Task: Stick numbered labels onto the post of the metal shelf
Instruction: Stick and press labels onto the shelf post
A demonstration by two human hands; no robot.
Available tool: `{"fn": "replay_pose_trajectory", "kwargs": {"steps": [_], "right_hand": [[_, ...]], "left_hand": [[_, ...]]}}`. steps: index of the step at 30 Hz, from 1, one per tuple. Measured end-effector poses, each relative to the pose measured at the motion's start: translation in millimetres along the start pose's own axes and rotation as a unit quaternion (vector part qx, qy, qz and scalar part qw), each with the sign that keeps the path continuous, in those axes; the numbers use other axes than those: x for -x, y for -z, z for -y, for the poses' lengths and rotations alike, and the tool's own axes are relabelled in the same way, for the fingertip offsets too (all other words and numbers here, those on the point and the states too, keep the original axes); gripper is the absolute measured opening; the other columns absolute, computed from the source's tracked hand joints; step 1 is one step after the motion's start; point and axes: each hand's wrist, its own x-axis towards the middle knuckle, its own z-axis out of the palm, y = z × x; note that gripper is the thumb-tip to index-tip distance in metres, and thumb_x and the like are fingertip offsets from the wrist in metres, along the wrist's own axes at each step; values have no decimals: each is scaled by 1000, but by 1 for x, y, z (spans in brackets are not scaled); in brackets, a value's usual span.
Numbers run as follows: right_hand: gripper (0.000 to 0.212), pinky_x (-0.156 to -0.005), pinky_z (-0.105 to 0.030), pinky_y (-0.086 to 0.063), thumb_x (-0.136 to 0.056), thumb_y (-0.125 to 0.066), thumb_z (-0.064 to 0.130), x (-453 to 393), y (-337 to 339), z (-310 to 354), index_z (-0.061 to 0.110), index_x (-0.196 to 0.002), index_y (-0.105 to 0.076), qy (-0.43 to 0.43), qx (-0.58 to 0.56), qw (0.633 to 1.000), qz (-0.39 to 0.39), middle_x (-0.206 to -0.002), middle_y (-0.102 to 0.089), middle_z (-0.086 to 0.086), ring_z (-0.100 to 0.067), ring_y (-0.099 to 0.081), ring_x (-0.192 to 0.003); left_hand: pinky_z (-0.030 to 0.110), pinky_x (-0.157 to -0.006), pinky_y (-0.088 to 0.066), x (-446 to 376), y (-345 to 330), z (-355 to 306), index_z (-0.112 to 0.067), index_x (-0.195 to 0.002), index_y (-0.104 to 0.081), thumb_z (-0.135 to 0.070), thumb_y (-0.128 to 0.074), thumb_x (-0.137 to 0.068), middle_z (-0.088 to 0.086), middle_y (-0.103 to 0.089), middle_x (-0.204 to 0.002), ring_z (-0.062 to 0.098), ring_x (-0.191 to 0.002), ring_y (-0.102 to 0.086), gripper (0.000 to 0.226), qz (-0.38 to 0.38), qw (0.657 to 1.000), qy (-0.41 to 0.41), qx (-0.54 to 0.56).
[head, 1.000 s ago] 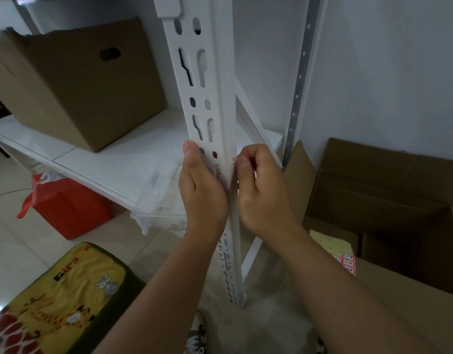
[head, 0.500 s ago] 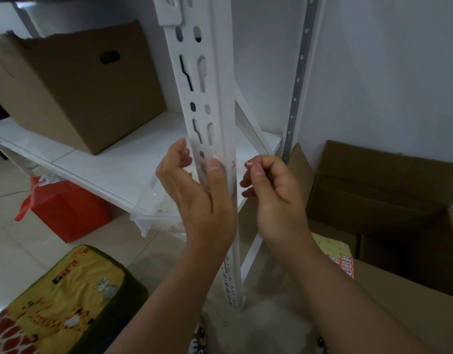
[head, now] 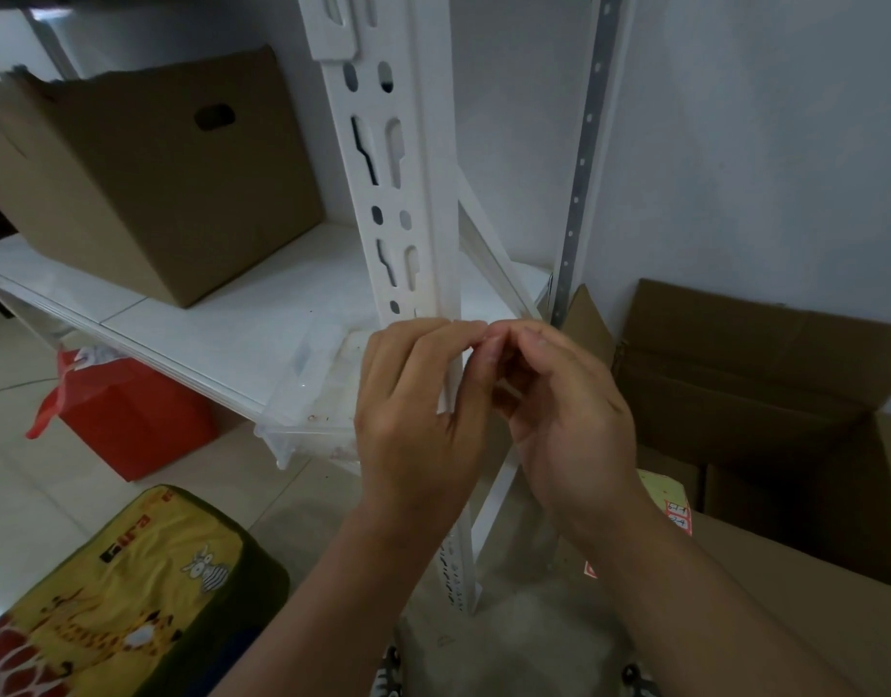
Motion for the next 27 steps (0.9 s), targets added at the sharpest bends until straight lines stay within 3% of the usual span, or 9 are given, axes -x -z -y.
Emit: {"fn": "replay_pose_trajectory", "kwargs": {"steps": [5, 9, 12, 14, 16, 18, 20, 23, 27], "right_hand": [[36, -73, -33, -51, -89, -40, 26, 0, -2, 2, 15, -83, -74, -11, -37, 999, 9, -86, -68, -9, -23, -62, -85], [35, -86, -40, -46, -88, -45, 29, -1, -1, 4, 14, -79, -76, -74, -142, 987, 28, -86, -69, -6, -23, -60, -91], [38, -91, -44, -41, -89, -46, 30, -1, 0, 4, 5, -96, -74, -101, -185, 976, 47, -93, -65, -10, -28, -53, -98], [41, -80, -36, -45, -91, -43, 29, -2, 1, 5, 1, -106, -70, -105, -190, 975, 38, -86, -62, -9, -23, -56, -87], [37, -68, -30, -46, -91, -44, 27, -4, 2, 5, 5, -104, -71, -83, -153, 985, 7, -78, -61, -8, -18, -58, -74], [30, -61, -26, -47, -93, -46, 22, -5, 4, 2, 13, -92, -74, -43, -23, 997, -53, -72, -62, -7, -16, -57, -66], [27, -60, -20, -48, -97, -48, 18, -7, 3, -3, 20, -88, -73, -19, 134, 986, -102, -72, -64, 1, -10, -57, -65], [19, -61, -11, -47, -96, -51, 22, -9, -1, -11, 27, -96, -69, -23, 201, 974, -104, -81, -63, 9, 1, -58, -64], [18, -68, -19, -50, -96, -52, 26, -17, -4, -23, 27, -104, -69, 30, 261, 960, -98, -96, -67, 5, -3, -61, -77]], "left_hand": [[31, -70, -52, -1, 5, 2, 2, -87, -71, -9, -67, -87, 11, -69, -81, 23, -78, -63, 12, -17, 1000, 0, -1], [30, -70, -47, -1, 6, 7, 2, -81, -71, -11, -65, -88, 12, -69, -77, 18, -79, -58, 15, -26, 997, -54, -58], [27, -68, -43, -1, 7, 11, 0, -80, -66, -15, -61, -92, 10, -65, -74, 16, -76, -54, 20, -41, 996, -53, -51], [18, -67, -39, -4, 8, 11, -7, -83, -56, -18, -52, -97, 3, -56, -75, 9, -73, -48, 18, -53, 998, -22, -13], [14, -59, -37, -7, 11, 15, -13, -83, -48, -17, -45, -99, -1, -49, -73, 5, -63, -42, 17, -67, 996, 53, 20], [20, -48, -36, -10, 15, 23, -13, -78, -45, -22, -38, -99, -1, -44, -62, 11, -52, -41, 24, -78, 983, 161, 46], [32, -45, -35, -12, 20, 36, -2, -68, -43, -32, -36, -100, 11, -43, -56, 25, -50, -42, 45, -75, 964, 248, 56], [39, -45, -35, -12, 23, 62, 9, -64, -39, -45, -41, -99, 28, -41, -57, 38, -50, -38, 65, -24, 939, 339, 44], [34, -56, -35, -5, 14, 89, -4, -67, -41, -45, -36, -102, 10, -42, -60, 22, -57, -41, 54, 98, 912, 397, -22]]}}
